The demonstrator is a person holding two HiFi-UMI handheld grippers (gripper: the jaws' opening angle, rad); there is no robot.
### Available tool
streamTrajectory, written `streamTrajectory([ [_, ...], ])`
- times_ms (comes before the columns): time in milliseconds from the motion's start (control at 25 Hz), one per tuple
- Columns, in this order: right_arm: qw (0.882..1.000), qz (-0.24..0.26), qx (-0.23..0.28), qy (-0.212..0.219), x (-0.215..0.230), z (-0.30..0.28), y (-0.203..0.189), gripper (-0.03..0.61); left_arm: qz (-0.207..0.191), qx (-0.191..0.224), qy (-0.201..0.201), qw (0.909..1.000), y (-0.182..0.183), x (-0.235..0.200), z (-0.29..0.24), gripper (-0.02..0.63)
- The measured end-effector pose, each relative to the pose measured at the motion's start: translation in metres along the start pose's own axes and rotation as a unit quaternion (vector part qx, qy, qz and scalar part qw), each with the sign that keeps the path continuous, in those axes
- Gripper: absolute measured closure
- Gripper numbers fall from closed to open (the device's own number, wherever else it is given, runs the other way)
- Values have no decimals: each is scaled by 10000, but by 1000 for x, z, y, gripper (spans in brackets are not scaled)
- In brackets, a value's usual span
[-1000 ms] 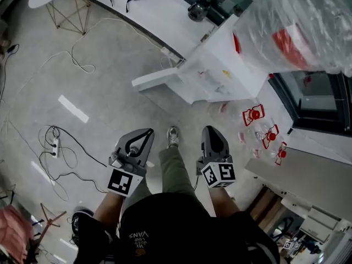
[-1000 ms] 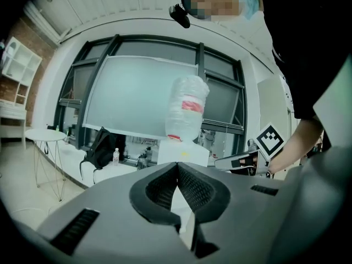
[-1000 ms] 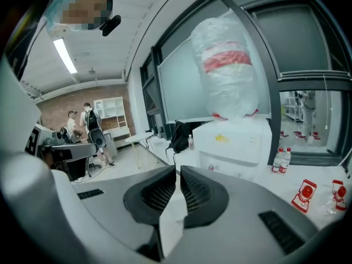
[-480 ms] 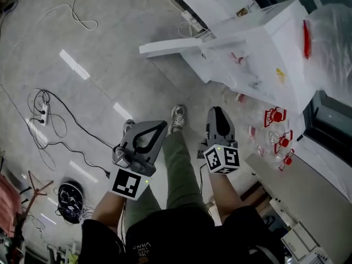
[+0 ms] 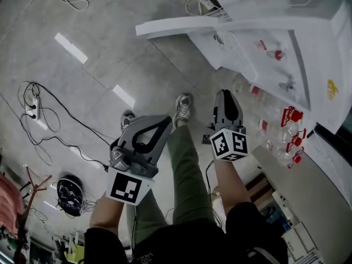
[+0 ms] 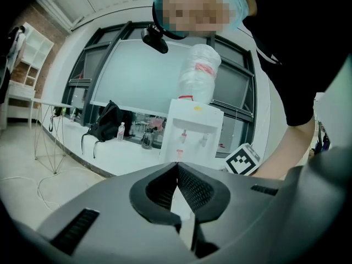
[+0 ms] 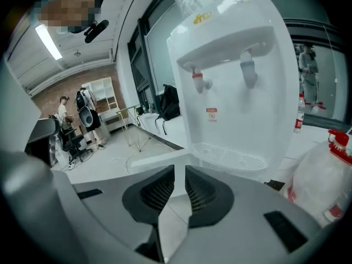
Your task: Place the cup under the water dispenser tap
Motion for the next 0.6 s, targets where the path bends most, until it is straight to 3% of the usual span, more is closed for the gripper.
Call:
streamTrajectory([
  [320,9981,166,-550,-218,55,-78,-77,531,102,8,-5,9999,-48,-9,-34,595],
  [600,9916,-68,-1094,-684,110,-136,-139,531,221,18,-41,9997,-91,-15,-61,595],
])
Point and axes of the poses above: the fingertips, and each gripper's own axes: z backward along the fingers, x to its right, y out of its top, the point moved 3 cm from there along z, backward along the fingers, and after that the axes turned 3 degrees about -z, right-handed, at the moved point
